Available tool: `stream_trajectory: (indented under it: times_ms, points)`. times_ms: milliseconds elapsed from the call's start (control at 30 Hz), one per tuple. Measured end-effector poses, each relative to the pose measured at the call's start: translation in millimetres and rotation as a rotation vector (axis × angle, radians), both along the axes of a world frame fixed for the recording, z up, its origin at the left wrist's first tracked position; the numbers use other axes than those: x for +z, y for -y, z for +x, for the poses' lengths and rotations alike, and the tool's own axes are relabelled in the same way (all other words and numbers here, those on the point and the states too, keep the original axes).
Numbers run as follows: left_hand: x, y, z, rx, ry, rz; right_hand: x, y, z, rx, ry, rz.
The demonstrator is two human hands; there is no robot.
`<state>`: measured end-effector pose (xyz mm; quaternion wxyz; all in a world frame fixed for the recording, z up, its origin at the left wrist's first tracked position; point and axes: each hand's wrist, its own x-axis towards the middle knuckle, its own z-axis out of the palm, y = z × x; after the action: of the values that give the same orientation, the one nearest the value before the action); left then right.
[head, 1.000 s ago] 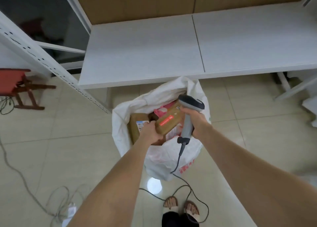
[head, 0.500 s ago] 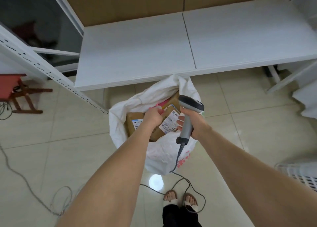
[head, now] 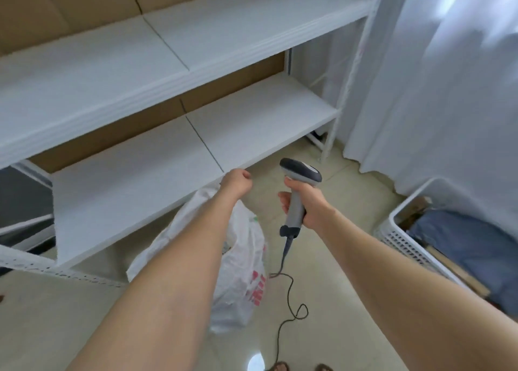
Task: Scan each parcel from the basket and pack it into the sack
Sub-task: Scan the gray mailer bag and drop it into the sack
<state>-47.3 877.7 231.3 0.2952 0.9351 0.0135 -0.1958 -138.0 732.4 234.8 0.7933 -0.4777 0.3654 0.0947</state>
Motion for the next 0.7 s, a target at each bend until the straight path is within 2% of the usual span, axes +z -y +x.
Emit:
stream_trajectory:
  times_ms: [167, 367, 700]
  points:
    - [38.5, 97.0, -18.5, -0.175, 0.03, -0.039, 34.5, 79.7, -45.7, -0.155, 0.044, -0.024]
    - [57.2, 219.2, -58.7, -0.336, 0.037, -0.042, 39.4, 179.2, -107.1, -0.305, -0.006, -0.006]
    - [46.3, 417.5, -138.0, -0.406, 0.013, -0.041, 15.6, 359.8, -188.6, -0.453, 0.032, 0.086]
